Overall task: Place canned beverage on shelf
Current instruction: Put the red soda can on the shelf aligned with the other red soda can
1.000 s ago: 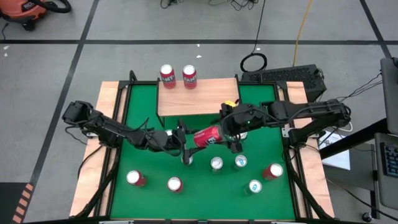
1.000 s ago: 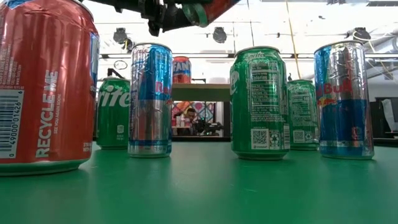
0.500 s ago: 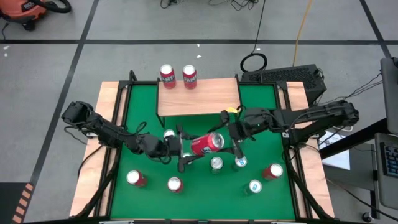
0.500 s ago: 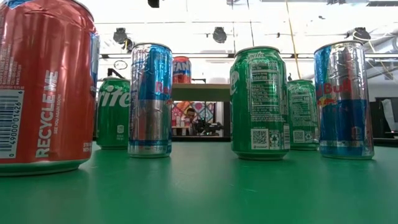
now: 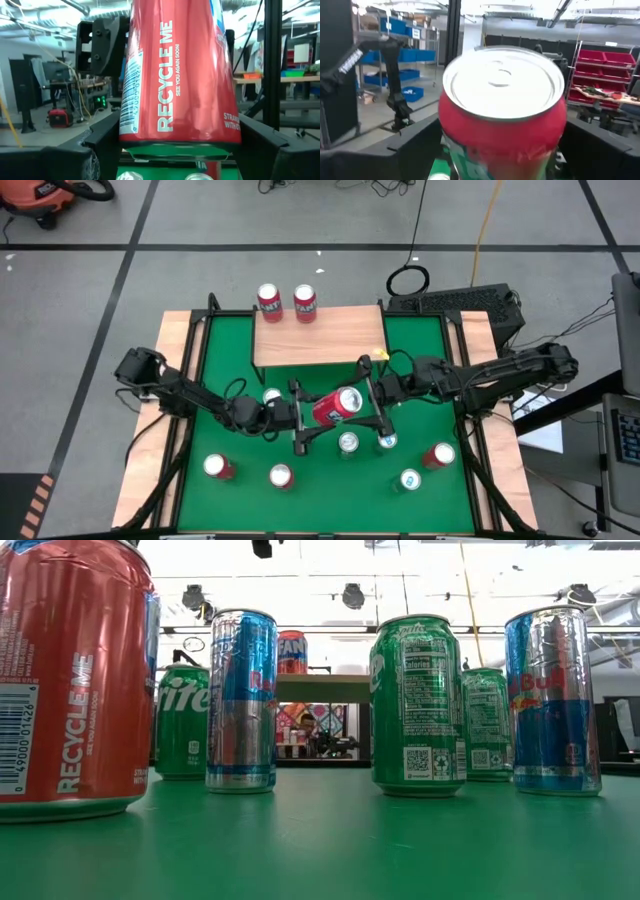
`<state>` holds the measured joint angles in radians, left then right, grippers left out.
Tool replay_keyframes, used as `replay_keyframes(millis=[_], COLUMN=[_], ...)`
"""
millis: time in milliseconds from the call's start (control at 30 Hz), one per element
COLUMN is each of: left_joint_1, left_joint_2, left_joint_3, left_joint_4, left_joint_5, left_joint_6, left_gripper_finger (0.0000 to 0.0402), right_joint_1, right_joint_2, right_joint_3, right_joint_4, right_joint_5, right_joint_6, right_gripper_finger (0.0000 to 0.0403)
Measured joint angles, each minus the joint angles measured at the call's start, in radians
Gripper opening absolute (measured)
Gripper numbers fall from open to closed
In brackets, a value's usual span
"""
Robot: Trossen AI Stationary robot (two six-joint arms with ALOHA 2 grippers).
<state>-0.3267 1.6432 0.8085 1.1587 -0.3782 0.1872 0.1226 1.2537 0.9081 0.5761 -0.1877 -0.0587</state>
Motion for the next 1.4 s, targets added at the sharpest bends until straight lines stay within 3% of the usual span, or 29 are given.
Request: replay_keyframes(millis=[300,867,1400], left_joint_1=[0.006,0.021,0.024], left_joint_2=[0.033,0.033,0.031], left_joint_3=[0.000,0.000,0.000], left_joint_4=[0.047,0.039,-0.016], left_joint_5=[0.003,-0.008,-0.012], left_joint_6=[0.004,0.003,0.006], left_gripper_finger=[0.0287,0.0286,0.0312], right_joint_1=[0.000,-0.001,-0.005], right_joint_2=[-0.022,-0.041,-0.040], right_joint_3=[0.000,0.001,0.002], right_joint_4=[0.003,-0.031,-0.062], right_joint_5=[0.001,0.001,-0.001], right_joint_6=[0.051,0.049,0.036], right_gripper_finger=[0.0354,0.0304,0.0301])
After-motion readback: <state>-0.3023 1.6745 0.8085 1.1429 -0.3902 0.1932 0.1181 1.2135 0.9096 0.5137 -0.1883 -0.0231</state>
